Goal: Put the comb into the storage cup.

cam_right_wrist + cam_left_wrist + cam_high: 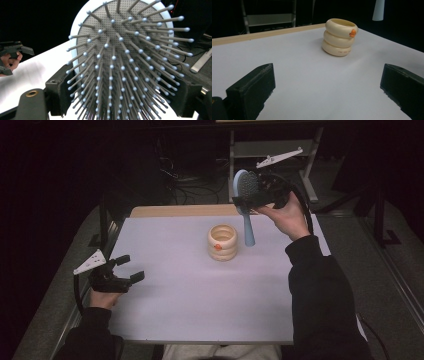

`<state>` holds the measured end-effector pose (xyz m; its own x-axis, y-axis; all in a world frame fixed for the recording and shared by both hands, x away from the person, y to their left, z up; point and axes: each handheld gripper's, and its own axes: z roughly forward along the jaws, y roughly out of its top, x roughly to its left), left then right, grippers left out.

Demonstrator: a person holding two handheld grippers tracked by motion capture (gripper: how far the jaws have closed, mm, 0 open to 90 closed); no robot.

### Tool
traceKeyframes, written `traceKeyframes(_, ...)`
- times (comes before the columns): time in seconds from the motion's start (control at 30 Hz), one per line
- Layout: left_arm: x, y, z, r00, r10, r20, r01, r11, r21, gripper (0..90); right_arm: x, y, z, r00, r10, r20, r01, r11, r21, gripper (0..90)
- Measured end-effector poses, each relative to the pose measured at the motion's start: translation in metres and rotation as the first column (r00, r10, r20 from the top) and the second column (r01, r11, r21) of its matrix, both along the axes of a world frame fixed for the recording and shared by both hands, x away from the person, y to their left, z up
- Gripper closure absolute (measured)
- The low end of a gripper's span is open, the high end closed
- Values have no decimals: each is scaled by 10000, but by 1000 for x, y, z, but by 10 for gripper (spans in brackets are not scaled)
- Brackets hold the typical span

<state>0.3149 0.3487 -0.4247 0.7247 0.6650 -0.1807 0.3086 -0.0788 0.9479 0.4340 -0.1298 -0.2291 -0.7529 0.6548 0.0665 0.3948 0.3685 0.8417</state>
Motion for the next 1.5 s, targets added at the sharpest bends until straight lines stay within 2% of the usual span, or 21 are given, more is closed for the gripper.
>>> traceKeyframes(0.33,-1,0,1,10000,-4,17,4,9999,-140,0,16,10,3,9999,64,141,-68,9996,281,188)
traceKeyframes(0.77,-3,1,1,10000,15,80,-13,9997,-250,0,36,33,7,9997,67,244,-74,9996,268,188)
traceKeyframes(1.13,-4,3,1,9999,46,141,-42,9994,-333,0,53,52,-3,9997,129,219,-137,9993,355,188)
traceKeyframes(1.5,-4,3,1,9999,49,121,-45,9994,-335,0,59,67,-16,9992,271,289,-281,9990,357,188)
